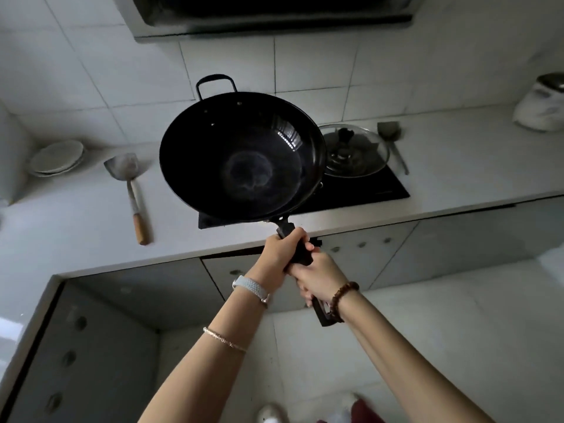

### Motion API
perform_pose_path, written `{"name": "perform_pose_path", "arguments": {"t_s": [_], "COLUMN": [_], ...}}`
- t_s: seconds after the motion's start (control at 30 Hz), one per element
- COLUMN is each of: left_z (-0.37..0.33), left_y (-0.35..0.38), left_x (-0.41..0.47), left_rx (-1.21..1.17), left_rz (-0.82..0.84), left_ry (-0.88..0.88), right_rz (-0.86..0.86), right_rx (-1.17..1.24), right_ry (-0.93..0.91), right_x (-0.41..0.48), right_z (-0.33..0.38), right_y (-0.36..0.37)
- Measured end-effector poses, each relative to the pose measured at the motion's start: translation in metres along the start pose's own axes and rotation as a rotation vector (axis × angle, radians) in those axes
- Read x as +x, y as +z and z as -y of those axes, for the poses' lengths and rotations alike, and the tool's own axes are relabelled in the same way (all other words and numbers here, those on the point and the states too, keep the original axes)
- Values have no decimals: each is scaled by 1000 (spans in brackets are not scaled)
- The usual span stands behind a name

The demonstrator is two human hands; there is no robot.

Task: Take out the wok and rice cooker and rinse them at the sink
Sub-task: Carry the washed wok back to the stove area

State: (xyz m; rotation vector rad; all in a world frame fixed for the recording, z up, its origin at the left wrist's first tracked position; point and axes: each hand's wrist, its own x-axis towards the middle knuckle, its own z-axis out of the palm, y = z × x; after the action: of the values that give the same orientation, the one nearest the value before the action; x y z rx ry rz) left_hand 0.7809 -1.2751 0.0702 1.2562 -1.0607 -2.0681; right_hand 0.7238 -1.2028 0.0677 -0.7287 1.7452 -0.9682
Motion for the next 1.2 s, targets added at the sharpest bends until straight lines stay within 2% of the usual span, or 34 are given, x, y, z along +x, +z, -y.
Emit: {"name": "perform_pose_path", "arguments": {"t_s": [0.63,0.83,1.2], "left_z": [77,103,125], "left_y": [291,360,466], "left_x": [33,38,72], "left_rx": [216,274,406], "left_rz": [360,442,603], "left_ry": [-74,-152,-202], "right_rz": [-383,-496,-571], "right_rx": [216,279,415], "right_ry": [30,61,111], "right_x": [-32,-48,-36], "right_z": [-86,-108,-131], "right_y": [-261,-317,-417]}}
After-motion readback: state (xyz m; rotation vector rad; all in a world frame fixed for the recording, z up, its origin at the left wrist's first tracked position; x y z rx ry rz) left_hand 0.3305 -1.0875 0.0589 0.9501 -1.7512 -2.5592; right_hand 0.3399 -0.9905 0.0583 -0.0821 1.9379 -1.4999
